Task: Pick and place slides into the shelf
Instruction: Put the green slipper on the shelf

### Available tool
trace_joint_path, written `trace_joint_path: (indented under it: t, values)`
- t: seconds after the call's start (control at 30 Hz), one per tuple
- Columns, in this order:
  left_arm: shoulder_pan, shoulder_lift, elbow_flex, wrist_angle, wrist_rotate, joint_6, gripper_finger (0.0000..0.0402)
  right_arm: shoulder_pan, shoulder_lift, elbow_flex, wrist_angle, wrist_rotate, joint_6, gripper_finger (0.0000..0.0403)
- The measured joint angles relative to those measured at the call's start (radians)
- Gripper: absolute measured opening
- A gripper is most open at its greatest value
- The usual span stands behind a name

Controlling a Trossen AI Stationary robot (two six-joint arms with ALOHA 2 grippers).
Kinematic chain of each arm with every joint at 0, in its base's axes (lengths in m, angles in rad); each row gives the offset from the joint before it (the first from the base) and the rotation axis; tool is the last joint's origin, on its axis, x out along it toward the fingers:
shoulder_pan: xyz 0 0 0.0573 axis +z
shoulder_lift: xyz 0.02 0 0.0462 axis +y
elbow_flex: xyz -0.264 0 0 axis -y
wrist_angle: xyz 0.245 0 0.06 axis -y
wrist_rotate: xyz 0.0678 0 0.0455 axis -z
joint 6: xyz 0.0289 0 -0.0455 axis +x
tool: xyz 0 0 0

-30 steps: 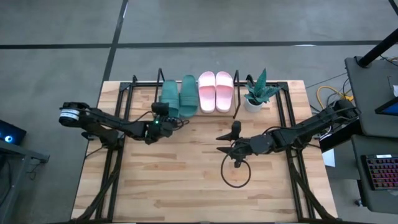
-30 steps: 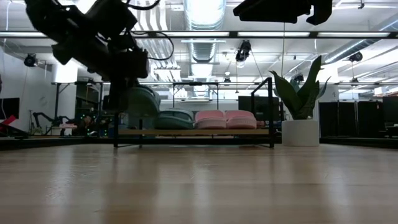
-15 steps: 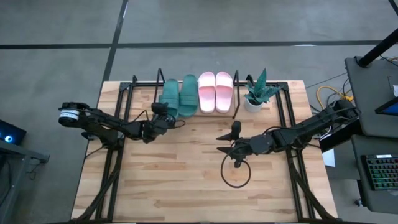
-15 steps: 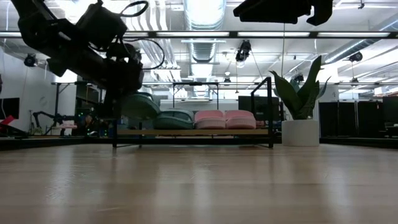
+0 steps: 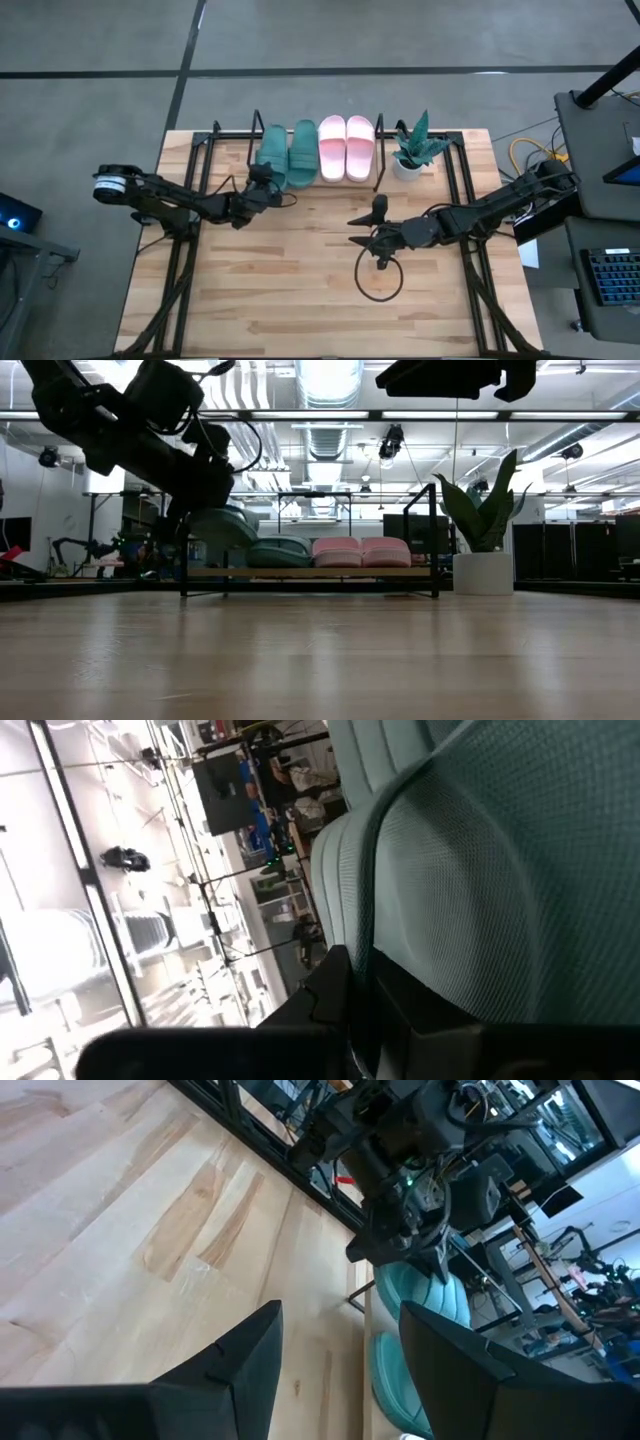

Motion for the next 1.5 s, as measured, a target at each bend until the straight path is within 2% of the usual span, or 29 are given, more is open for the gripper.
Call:
trace_joint_path:
  t: [0.27, 0.4, 0.63, 0.73, 0.9, 1.07, 1.33, 1.5]
  values:
    - [0.0, -0.042, -0.002, -0.003, -0.009, 0.079, 0.0, 0.0, 0.0, 0.0, -0.008, 0.0, 0.019, 0.0192]
    - [0.001, -0.044, -0.011, -0.003, -0.011, 0.028, 0.0, 0.0, 0.0, 0.0, -0.007, -0.001, 0.019, 0.0192]
    - [0.001, -0.043, -0.028, -0.007, -0.01, 0.064, 0.0, 0.0, 0.0, 0.0, -0.007, -0.001, 0.019, 0.0192]
    - [0.003, -0.043, -0.029, -0.047, 0.036, 0.057, 0.0, 0.0, 0.0, 0.0, -0.007, -0.001, 0.018, 0.0192]
    - [0.024, 0.01, -0.031, -0.076, 0.073, -0.018, 0.0, 0.0, 0.0, 0.0, -0.007, -0.045, 0.018, 0.0192]
    - [0.041, 0.07, -0.03, -0.068, 0.131, -0.157, 0.0, 0.0, 0.0, 0.0, -0.007, -0.053, 0.017, 0.0192]
    - [0.057, 0.137, -0.031, -0.069, 0.105, -0.152, 0.0, 0.0, 0.0, 0.0, -0.007, -0.053, 0.015, 0.0192]
    - [0.057, 0.147, -0.023, -0.077, 0.059, -0.074, 0.0, 0.0, 0.0, 0.0, -0.007, -0.053, 0.015, 0.0192]
